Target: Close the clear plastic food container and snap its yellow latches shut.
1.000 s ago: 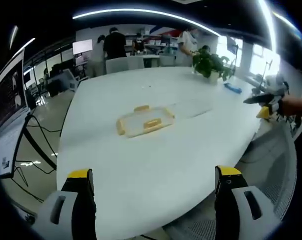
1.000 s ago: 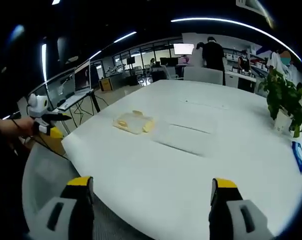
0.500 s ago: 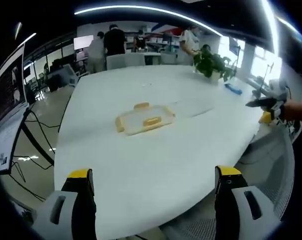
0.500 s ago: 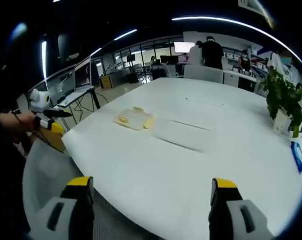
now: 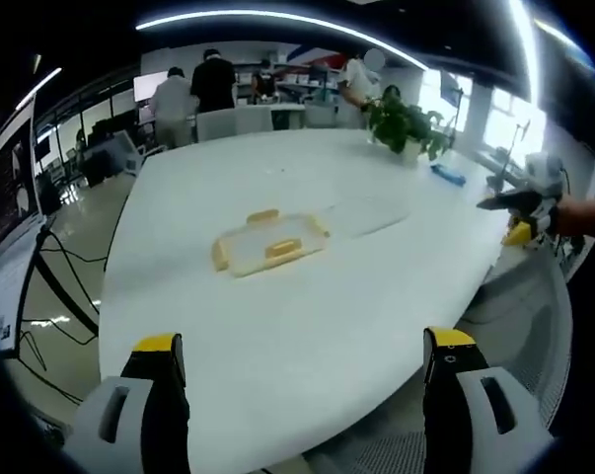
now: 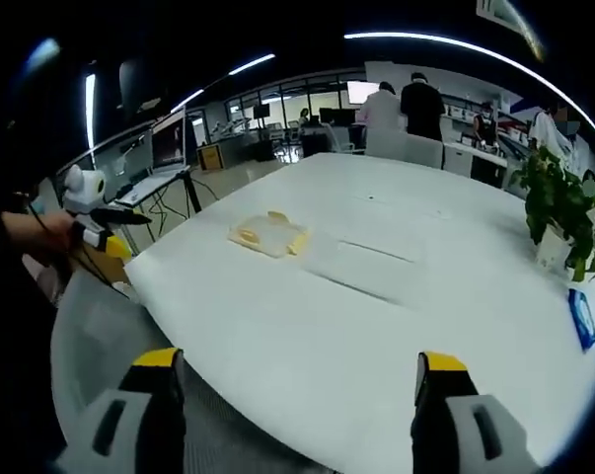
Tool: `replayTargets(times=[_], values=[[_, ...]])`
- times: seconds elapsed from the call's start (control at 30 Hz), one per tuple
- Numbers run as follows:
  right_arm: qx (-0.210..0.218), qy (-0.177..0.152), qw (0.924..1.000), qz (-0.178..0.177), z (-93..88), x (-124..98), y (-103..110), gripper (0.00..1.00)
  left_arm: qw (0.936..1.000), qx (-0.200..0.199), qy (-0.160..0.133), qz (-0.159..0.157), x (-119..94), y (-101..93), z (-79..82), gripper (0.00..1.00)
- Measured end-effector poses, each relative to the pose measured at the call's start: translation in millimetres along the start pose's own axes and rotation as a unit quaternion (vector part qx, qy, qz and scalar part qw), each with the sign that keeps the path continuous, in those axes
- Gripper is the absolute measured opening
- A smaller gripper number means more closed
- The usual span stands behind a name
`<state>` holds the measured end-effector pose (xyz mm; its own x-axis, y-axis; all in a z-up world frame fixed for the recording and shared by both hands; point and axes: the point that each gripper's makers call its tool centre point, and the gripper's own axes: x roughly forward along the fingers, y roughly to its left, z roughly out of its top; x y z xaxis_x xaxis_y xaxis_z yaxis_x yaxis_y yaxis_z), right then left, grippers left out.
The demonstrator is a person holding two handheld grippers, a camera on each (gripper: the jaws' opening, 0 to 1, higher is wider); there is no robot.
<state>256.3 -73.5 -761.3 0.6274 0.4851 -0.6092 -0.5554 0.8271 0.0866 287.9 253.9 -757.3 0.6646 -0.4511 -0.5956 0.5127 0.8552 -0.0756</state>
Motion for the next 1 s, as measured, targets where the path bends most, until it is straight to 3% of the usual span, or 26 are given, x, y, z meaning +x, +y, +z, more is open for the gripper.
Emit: replayTargets(times=[0.03,0.07,0.1,0.17,0.2,0.27,0.3,0.33,0.37,0.4,0.43,0.5,0.63,0.73,0.83,1.0], values=[[0.006,0.014,0.9999,-0.005,-8.5,10,-8,0.98,0.9999,-0.003,0.013,-0.001,4,2.5,-9.0,0.99],[0.028,0.045,0.9985,-0.008,-20.7,13,-12,0.99,0.9988,-0.012,0.046,-0.011,4,1.5,-23.1,0.99],[0.054,0.06,0.9965,-0.021,-22.3,13,-17,0.98,0.9977,-0.01,0.064,-0.019,1,-0.4,-29.1,0.99],[0.037,-0.012,0.999,-0.022,12.1,6,-13,0.96,0.999,0.019,0.038,-0.011,-3,2.7,-20.3,0.99],[0.013,-0.018,0.9996,-0.016,18.2,5,-10,0.96,0.9989,0.033,0.032,-0.007,-8,2.8,-17.7,0.99],[-0.027,0.005,0.9994,-0.019,6.9,10,-12,0.96,0.9988,0.032,0.037,-0.004,-7,5.0,-24.4,0.99],[-0.023,0.018,0.9995,-0.015,-3.2,16,-13,0.96,0.9989,0.016,0.045,-0.005,-3,6.0,-30.9,0.99],[0.011,0.061,0.998,-0.012,-22.3,19,-14,0.96,0.9988,0.006,0.047,-0.01,-1,3.3,-32.9,0.99],[0.022,0.055,0.9981,-0.016,-21.4,19,-15,0.96,0.9991,0.002,0.043,-0.008,-1,1.6,-31.2,0.99],[0.017,0.006,0.9996,-0.021,-4.0,16,-14,0.95,0.9993,0.001,0.036,-0.007,0,1.0,-29.5,0.99],[0.016,0.0,0.9997,-0.02,-0.9,14,-13,0.94,0.9996,0.0,0.028,-0.008,0,-1.7,-26.4,0.99],[0.015,0.011,0.9997,-0.014,-4.1,15,-8,0.94,0.9997,-0.002,0.022,-0.012,1,-8.4,-24.5,0.99],[0.012,0.024,0.9996,-0.009,-12.9,20,-3,0.95,0.9991,0.004,0.037,-0.021,7,-13.0,-34.1,0.99],[0.02,0.019,0.9995,-0.012,-14.4,20,-5,0.95,0.9993,0.003,0.032,-0.022,4,-11.2,-31.4,0.99],[-0.008,0.035,0.9991,-0.022,-20.9,20,-8,0.95,0.9994,-0.002,0.028,-0.019,3,-5.1,-30.3,0.99],[0.006,0.026,0.9994,-0.023,-18.9,19,-10,0.95,0.9995,-0.009,0.027,-0.013,3,-0.8,-31.8,0.99]])
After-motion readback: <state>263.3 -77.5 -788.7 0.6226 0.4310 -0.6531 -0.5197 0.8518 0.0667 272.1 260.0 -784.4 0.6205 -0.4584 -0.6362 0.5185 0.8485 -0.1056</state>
